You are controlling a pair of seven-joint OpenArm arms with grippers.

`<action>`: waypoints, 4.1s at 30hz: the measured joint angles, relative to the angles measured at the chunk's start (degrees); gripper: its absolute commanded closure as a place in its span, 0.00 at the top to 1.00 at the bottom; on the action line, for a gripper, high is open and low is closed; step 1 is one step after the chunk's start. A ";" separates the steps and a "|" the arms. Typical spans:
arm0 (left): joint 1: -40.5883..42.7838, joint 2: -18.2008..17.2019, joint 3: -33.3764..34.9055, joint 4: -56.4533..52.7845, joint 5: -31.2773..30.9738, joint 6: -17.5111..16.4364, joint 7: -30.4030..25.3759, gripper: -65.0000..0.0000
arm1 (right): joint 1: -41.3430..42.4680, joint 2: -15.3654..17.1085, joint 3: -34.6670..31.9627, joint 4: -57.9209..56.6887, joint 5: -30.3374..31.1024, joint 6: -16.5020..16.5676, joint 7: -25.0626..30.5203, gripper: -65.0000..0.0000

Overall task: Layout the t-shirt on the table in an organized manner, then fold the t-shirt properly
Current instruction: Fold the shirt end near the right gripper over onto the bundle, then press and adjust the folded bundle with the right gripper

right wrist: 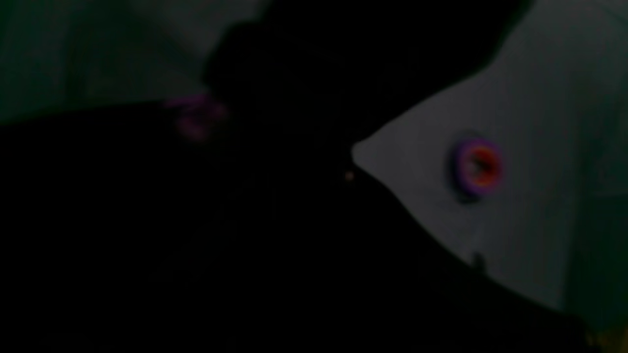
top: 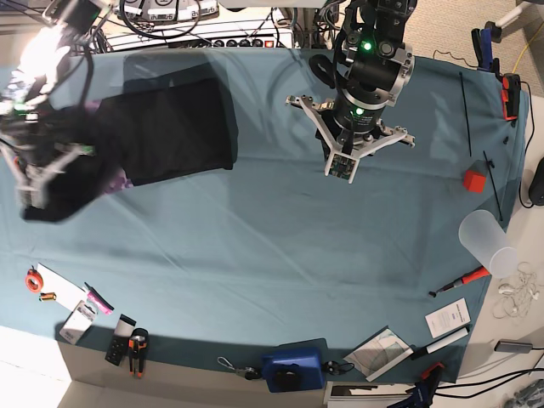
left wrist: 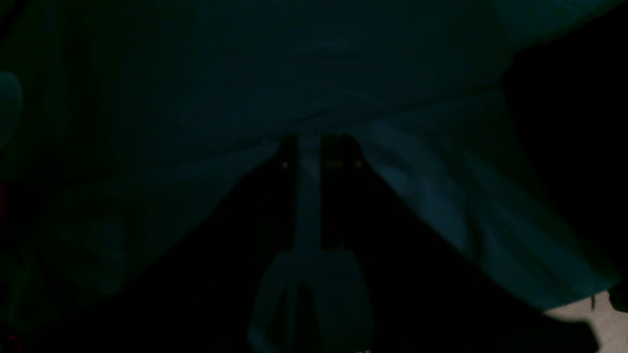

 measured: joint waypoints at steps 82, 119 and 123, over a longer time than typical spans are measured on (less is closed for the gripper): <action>0.00 0.00 0.00 0.00 -0.66 -0.04 -3.02 0.11 | -15.89 0.50 -29.03 20.20 -12.76 -3.26 13.68 0.55; -0.02 -0.02 0.00 0.00 -0.83 -0.26 -4.11 0.12 | -19.74 0.48 -19.10 13.53 10.80 -0.68 0.55 0.47; 0.00 0.00 0.00 0.00 -0.85 -0.26 -4.13 0.12 | -19.74 0.48 -19.10 13.53 16.87 2.08 -1.75 0.47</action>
